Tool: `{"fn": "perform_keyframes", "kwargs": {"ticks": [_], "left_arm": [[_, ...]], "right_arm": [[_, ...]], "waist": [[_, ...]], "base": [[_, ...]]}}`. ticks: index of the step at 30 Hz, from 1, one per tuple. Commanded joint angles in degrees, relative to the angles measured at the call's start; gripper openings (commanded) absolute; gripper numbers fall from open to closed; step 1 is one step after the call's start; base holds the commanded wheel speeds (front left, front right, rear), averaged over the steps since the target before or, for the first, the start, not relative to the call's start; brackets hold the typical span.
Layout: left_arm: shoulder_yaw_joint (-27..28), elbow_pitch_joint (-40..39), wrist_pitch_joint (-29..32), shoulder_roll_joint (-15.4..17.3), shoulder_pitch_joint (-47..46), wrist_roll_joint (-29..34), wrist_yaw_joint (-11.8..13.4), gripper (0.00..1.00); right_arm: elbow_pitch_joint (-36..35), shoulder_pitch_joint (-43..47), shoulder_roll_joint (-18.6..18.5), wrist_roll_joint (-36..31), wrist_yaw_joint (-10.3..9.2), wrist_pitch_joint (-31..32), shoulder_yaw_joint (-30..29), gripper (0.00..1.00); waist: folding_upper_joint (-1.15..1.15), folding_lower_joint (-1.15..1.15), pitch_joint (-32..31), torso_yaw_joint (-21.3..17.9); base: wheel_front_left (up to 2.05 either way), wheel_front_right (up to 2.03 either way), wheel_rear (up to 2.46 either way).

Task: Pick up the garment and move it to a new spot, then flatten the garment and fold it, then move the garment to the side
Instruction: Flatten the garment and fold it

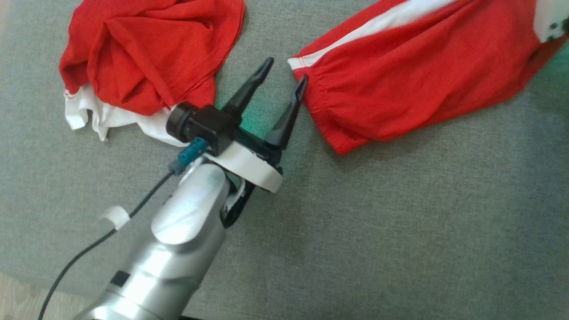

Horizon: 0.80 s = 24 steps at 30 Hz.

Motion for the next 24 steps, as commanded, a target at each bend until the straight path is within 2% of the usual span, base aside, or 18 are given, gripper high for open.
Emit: {"fn": "perform_keyframes", "kwargs": {"ticks": [1,7,12,18,24], "left_arm": [[2.2,-1.6,-0.3,0.9,-2.1,-0.1,0.5,1.0],[6.9,-3.0,-0.3,0.9,-2.0,1.5,1.3,1.0],[12.4,-6.3,-0.3,1.2,1.2,2.8,1.8,1.0],[18.7,-10.7,-0.3,1.6,7.8,4.1,2.2,1.0],[23.1,-13.2,-0.3,1.4,14.9,5.4,2.6,1.0]], "right_arm": [[-0.1,-0.9,0.7,-0.1,-0.05,-1.6,-0.6,1.0],[4.6,-0.6,3.2,-0.2,-0.05,-8.3,-3.6,1.0],[4.6,2.8,4.7,2.0,-0.05,-12.0,-7.7,1.0],[-4.4,10.5,4.2,2.0,-0.05,-12.4,-14.6,1.0],[-14.2,23.0,4.8,-3.8,-0.05,-12.4,-23.8,1.0]], "waist": [[0.0,-0.01,0.0,-0.1],[0.0,-0.01,-2.7,-1.9],[0.0,-0.01,-7.8,-4.6],[0.0,-0.01,-14.4,-8.7],[0.0,-0.01,-19.8,-11.5]], "base": [[0.0,0.0,0.0],[0.0,0.0,0.0],[0.0,0.0,0.0],[0.0,0.0,0.0],[0.0,0.0,0.0]]}}
